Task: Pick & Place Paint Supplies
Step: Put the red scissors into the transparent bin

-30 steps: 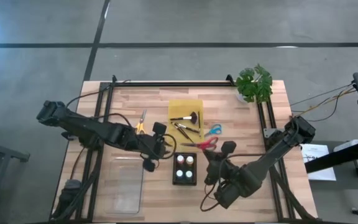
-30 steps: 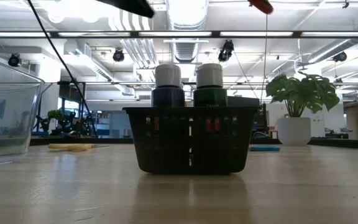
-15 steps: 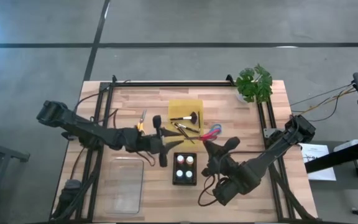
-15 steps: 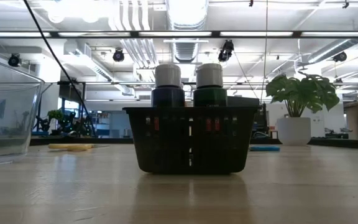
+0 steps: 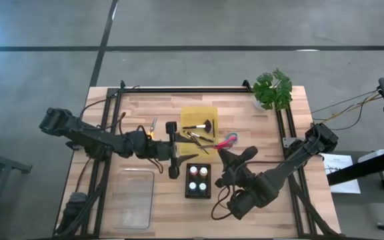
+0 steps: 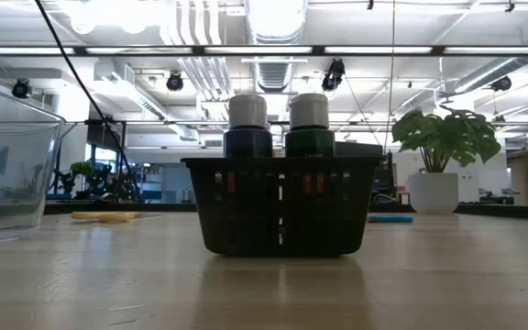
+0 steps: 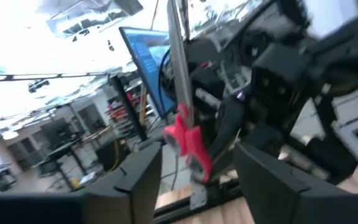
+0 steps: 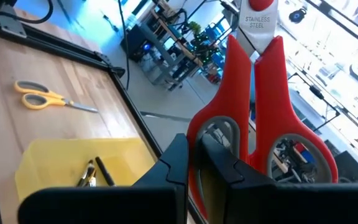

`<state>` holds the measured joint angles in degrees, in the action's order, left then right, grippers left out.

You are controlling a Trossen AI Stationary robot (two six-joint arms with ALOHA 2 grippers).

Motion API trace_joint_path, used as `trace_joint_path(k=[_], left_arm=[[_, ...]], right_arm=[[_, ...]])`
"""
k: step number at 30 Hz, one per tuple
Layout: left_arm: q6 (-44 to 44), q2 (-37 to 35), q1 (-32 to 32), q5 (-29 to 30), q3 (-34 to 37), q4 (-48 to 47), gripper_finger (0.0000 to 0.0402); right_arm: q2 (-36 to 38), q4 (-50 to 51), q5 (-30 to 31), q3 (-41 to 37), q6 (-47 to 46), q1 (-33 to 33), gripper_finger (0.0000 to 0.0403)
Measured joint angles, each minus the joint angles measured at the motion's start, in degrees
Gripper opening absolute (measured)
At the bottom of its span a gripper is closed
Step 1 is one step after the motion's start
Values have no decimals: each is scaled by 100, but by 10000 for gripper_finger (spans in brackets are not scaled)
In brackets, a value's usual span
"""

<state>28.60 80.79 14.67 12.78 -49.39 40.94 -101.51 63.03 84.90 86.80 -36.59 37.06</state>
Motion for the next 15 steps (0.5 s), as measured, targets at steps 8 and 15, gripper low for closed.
trace_joint_path(k=[8, 15], left_arm=[[-451, 4, -191, -397, -209, 7, 239], [-509, 4, -210, -465, -246, 53, 239]], right_arm=[[-2, -947, 75, -2, 1108, -111, 11], [-2, -1826, -93, -3, 2209, -355, 11]])
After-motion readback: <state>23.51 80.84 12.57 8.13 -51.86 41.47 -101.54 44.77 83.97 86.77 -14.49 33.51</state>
